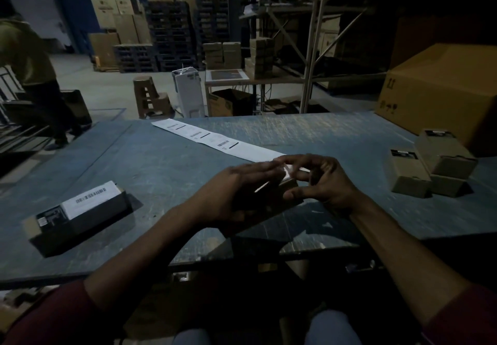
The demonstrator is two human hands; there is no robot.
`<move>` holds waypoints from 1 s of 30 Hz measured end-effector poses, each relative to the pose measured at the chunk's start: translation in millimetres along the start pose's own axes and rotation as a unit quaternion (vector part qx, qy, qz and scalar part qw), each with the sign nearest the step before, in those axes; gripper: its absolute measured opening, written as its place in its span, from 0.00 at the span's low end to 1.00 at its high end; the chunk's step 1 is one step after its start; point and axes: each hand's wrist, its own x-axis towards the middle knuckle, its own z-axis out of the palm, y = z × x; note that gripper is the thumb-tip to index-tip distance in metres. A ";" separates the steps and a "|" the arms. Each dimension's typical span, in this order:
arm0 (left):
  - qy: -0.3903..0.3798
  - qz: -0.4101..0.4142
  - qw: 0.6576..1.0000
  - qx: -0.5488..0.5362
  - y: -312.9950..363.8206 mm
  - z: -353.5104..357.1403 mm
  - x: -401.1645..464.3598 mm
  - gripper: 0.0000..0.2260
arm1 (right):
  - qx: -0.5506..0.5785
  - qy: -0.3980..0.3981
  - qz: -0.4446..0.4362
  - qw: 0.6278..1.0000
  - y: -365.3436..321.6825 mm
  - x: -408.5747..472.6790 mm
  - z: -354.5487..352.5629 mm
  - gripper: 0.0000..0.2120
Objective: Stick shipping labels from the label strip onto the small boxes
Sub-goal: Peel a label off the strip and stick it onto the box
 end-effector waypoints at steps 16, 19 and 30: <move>0.075 -0.249 0.922 -0.287 -17.0 -17.7 -5.4 0.25 | -0.038 0.022 -0.063 0.997 17.9 1.8 7.2 0.18; -0.131 -0.308 0.870 -0.362 -40.2 -21.8 -10.8 0.23 | -0.015 0.000 -0.073 0.997 19.7 5.8 17.5 0.16; 0.021 -0.332 0.943 -0.012 -64.1 -46.2 -43.2 0.36 | -0.169 0.000 0.050 0.984 38.5 37.7 52.8 0.39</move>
